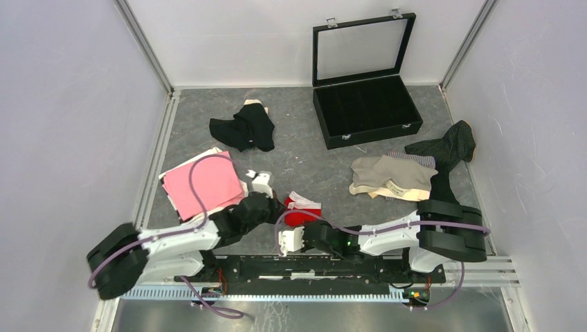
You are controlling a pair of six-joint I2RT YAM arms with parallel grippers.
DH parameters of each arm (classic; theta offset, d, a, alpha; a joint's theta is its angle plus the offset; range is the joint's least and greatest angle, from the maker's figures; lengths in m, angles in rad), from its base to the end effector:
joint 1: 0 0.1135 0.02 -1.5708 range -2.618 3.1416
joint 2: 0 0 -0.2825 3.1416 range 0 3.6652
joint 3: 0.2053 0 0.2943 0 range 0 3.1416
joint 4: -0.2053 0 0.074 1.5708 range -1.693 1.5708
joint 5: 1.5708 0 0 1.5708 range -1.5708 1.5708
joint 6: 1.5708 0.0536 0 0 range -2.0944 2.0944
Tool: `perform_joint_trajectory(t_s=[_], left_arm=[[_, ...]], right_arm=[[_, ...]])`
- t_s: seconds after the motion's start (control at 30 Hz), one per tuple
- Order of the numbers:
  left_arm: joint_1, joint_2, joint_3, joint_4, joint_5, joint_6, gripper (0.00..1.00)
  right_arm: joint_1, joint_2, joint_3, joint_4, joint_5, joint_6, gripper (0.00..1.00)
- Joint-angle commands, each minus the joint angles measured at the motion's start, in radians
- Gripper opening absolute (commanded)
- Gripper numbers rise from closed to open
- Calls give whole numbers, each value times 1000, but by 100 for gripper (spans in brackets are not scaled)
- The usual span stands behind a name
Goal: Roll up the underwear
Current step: Roll the underwear to the center of the board.
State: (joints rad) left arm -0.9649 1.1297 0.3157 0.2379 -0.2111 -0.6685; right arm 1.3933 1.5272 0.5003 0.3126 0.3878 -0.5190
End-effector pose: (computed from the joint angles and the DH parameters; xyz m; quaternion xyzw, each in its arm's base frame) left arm 0.1498 -0.1965 0.1318 0.0793 0.8718 -0.2824 0.3923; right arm 0.0732 0.2932 0.0993 -0.6831 0.5801 0.0137 0.4434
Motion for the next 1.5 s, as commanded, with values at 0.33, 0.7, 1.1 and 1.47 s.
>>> perform_joint_trajectory(t_s=[0.33, 0.7, 1.1, 1.47], left_arm=[[22, -634, -84, -396, -322, -110, 2], [22, -568, -47, -359, -266, -60, 4], [22, -511, -43, -250, -132, 10, 2], [22, -426, -36, -109, 39, 65, 2]], right_arm=[[-193, -42, 96, -206, -586, 323, 0], [-388, 6, 135, -173, -941, 576, 0], [-563, 142, 114, 99, -1195, 960, 0], [-647, 193, 57, 207, -1190, 1093, 0]])
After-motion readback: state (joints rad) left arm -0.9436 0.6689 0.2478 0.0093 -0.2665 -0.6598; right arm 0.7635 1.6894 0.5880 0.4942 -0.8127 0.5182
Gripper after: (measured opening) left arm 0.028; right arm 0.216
